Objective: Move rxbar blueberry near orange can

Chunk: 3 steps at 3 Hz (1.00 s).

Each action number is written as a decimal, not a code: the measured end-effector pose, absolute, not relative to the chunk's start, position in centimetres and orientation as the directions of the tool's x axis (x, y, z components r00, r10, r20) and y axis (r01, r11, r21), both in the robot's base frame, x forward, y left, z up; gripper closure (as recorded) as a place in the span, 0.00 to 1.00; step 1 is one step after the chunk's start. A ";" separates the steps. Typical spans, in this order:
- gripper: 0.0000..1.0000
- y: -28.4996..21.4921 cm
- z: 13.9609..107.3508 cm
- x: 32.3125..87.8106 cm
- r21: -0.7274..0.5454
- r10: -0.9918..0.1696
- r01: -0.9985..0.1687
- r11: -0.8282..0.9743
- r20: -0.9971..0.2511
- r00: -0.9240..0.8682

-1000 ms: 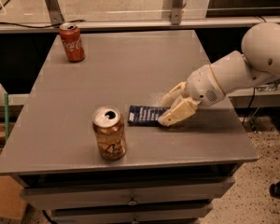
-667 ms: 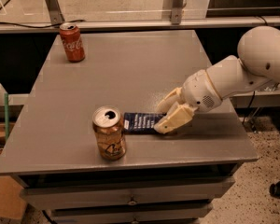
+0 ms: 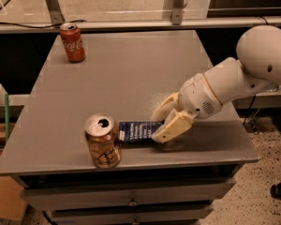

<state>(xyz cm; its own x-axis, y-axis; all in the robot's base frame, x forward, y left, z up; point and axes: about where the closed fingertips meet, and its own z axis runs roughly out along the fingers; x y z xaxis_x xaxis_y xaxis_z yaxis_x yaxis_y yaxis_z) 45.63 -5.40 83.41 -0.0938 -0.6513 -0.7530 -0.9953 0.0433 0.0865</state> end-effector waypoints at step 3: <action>0.38 -4.2 83.5 44.8 0.051 -0.696 -0.998 -0.030 -0.718 -0.016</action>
Offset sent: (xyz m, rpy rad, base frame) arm -0.0114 0.0114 0.0015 -0.0624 -0.0429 0.0825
